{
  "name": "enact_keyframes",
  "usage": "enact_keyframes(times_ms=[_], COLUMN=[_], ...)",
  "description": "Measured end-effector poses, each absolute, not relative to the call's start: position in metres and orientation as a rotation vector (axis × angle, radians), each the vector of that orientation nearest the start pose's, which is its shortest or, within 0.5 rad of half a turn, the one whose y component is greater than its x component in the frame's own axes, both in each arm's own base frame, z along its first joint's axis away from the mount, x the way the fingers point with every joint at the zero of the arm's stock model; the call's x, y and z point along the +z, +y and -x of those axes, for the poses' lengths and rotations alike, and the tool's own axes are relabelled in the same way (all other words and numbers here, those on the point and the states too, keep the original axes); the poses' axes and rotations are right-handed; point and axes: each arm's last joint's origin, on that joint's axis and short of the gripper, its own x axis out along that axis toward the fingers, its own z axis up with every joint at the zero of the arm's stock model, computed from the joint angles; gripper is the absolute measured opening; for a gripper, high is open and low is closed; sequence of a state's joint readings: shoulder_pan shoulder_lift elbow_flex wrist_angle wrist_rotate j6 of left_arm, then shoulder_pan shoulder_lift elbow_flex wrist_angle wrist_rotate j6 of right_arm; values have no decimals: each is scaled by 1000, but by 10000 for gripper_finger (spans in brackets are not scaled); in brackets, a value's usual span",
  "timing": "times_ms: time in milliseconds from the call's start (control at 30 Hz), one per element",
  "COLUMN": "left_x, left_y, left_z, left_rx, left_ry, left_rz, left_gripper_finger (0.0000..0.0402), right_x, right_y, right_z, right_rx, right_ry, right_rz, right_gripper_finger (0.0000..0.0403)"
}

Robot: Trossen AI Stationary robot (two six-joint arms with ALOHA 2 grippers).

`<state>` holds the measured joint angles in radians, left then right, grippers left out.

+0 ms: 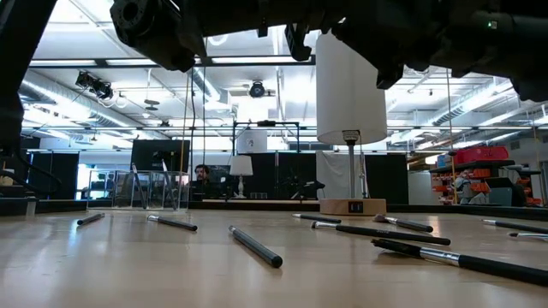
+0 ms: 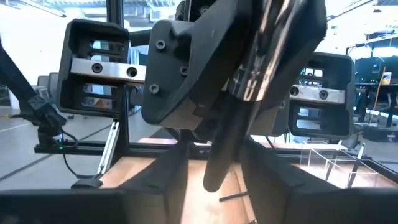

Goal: Put items in baskets/containers
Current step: Put the black powder brush into the transparent organizer

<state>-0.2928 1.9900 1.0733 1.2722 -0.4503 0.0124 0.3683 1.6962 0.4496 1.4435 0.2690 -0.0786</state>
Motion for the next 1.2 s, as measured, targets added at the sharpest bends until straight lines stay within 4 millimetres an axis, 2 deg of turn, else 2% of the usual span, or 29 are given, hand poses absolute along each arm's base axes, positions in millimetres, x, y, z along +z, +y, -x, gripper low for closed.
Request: enact_keyframes(times_ms=[267,367,533,667,800,967,1200], left_x=[218,215,212,204,192,183,183], left_y=[-108,-110,-117,-126,-133,-131,-121], left_z=[-399,-399,-397,-393,-391,-393,-397], left_rx=[150,148,238,361,359,311,303], left_ry=[-312,-287,-226,-111,1,62,61], left_rz=[97,88,12,-88,-125,-59,-33], left_gripper_finger=[48,51,144,222,266,270,232], right_x=[170,166,156,157,158,158,163], right_y=[97,97,95,93,89,86,88], right_z=[-265,-265,-264,-257,-248,-239,-244], right_rx=[98,94,47,11,-12,-31,-32], right_ry=[-178,-136,40,167,291,408,516], right_rz=[24,30,51,40,19,4,47], right_gripper_finger=[32,28,28,28,28,28,28])
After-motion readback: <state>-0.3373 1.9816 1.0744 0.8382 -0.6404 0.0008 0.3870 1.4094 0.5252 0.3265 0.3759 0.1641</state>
